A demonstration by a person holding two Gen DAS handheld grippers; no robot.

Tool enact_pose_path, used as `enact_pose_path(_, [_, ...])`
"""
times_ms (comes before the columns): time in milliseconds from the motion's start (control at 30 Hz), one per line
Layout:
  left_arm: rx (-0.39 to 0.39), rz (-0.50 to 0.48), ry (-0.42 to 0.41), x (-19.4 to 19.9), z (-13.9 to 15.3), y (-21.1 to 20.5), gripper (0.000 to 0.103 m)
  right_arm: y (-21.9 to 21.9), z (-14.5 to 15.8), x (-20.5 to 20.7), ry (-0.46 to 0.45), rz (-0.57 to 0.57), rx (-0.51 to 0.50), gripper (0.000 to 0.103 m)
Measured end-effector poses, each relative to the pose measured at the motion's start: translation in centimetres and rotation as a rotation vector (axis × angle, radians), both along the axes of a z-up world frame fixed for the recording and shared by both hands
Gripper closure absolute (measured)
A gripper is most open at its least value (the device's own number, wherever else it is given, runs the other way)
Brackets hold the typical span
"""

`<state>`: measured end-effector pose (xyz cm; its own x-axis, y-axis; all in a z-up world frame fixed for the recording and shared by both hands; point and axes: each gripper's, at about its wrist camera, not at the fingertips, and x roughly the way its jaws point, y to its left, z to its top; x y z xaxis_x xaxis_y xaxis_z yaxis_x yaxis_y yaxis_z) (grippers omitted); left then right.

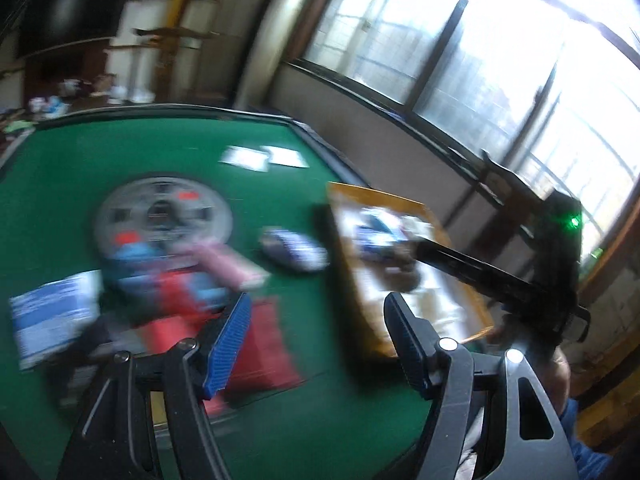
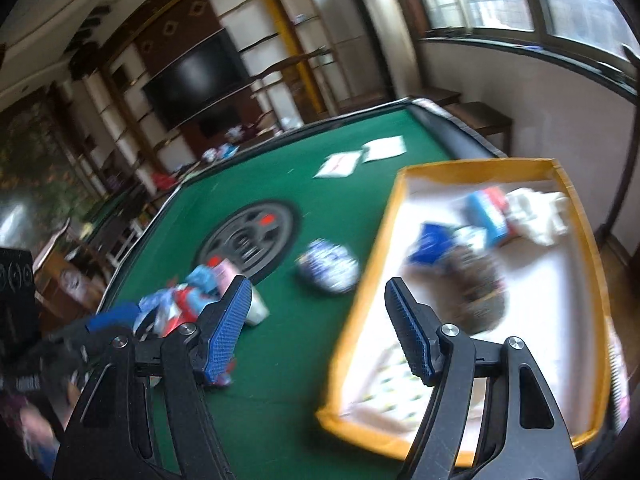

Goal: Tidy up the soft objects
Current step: 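Move the left gripper to the black printed bag and grasp it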

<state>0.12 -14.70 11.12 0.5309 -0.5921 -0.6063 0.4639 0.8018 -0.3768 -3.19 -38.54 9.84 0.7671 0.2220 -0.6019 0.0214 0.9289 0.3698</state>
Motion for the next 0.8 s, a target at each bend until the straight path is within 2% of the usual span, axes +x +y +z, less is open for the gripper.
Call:
enact_pose_path(167, [0.067, 0.152, -0.026, -0.4, -0.9, 9.8, 0.028, 3.4, -1.5, 0.2, 0.02, 0.07, -0.005, 0.033])
enact_pose_path(233, [0.1, 0.212, -0.007, 0.4, -1.8, 12.8, 0.028, 4.2, -2.0, 0.2, 0.024, 0.085, 0.001, 0.033])
enact_pose_path(300, [0.083, 0.227, 0.023, 1.4, -2.9, 14.7, 0.028, 4.5, -2.4, 0.1, 0.032, 0.089, 0.007, 0.033])
enact_pose_path(400, [0.067, 0.209, 0.094, 3.5, -5.0, 15.9, 0.028, 4.7, -2.8, -0.1, 0.04, 0.092, 0.013, 0.033])
enact_pose_path(467, [0.089, 0.22, 0.108, 4.5, -6.4, 15.7, 0.028, 4.5, -2.9, -0.7, 0.042, 0.088, 0.012, 0.033])
enact_pose_path(567, [0.048, 0.198, 0.166, 5.5, -8.3, 16.2, 0.028, 4.0, -3.3, -1.2, 0.053, 0.082, 0.007, 0.033])
enact_pose_path(733, [0.001, 0.141, 0.222, 3.9, -9.2, 16.6, 0.028, 3.8, -3.7, -1.5, 0.059, 0.082, 0.02, 0.033])
enact_pose_path(800, [0.02, 0.118, 0.235, 2.7, -9.3, 16.3, 0.028, 4.1, -3.7, -1.4, 0.057, 0.09, 0.027, 0.033])
